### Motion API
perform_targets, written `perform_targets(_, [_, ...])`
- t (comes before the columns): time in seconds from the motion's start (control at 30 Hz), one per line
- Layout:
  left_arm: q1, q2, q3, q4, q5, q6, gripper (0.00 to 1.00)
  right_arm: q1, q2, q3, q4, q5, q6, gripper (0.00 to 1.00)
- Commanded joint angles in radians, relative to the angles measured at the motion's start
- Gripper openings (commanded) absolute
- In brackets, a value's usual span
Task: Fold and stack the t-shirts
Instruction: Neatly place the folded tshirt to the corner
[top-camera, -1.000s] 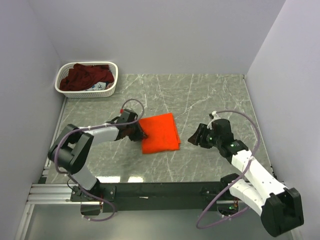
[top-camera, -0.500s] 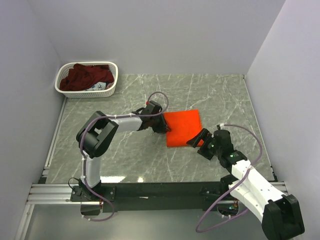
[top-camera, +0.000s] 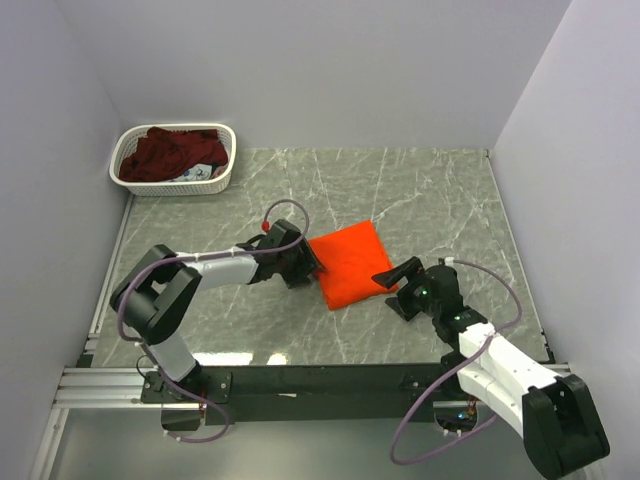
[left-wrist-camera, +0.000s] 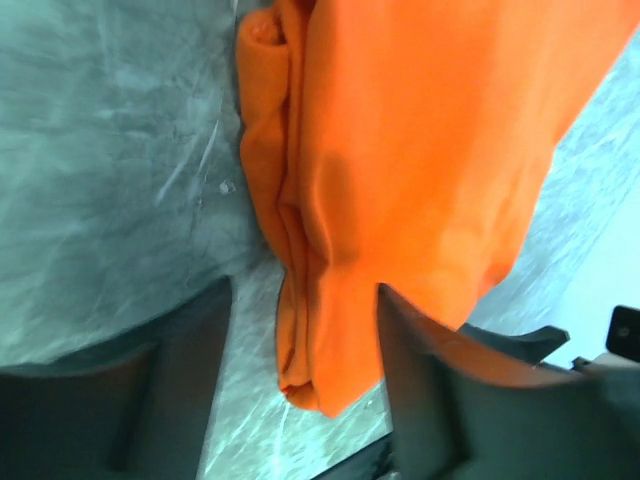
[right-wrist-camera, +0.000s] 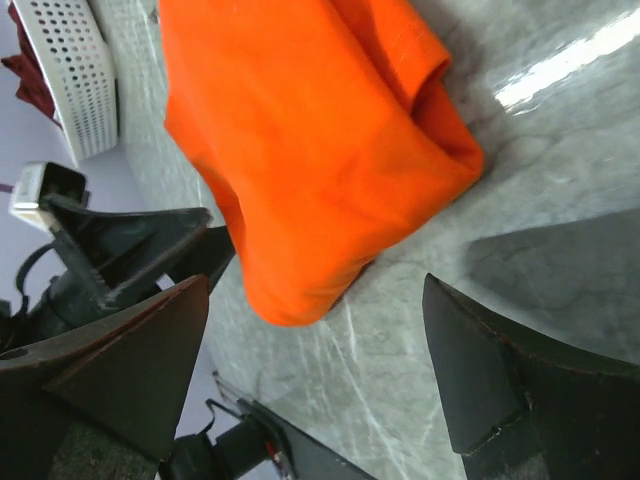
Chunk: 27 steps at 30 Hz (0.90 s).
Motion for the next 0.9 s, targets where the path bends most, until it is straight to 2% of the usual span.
perform_targets(0.0, [-0.001, -0.079, 0.032, -0.051, -0.078, 0.016, 0.68, 0.034, 0.033, -0.010, 0.098, 0.037, 0.069, 0.93])
perform_targets(0.23, [0.056, -0.206, 0.030, -0.155, -0.109, 0.055, 0.69, 0.179, 0.134, 0.001, 0.142, 0.125, 0.176, 0.87])
perform_targets(0.37, [0.209, -0.311, 0.049, -0.252, -0.092, 0.133, 0.68, 0.236, 0.192, 0.016, 0.167, 0.177, 0.238, 0.86])
perform_targets(0.57, [0.419, -0.401, 0.153, -0.382, -0.109, 0.349, 0.68, 0.305, 0.295, 0.058, 0.199, 0.240, 0.342, 0.83])
perform_targets(0.7, [0.542, -0.427, 0.170, -0.384, -0.139, 0.464, 0.68, 0.342, 0.357, 0.096, 0.174, 0.277, 0.405, 0.79])
perform_targets(0.87, [0.623, -0.459, 0.103, -0.346, -0.204, 0.492, 0.67, 0.354, 0.361, 0.095, 0.150, 0.352, 0.503, 0.48])
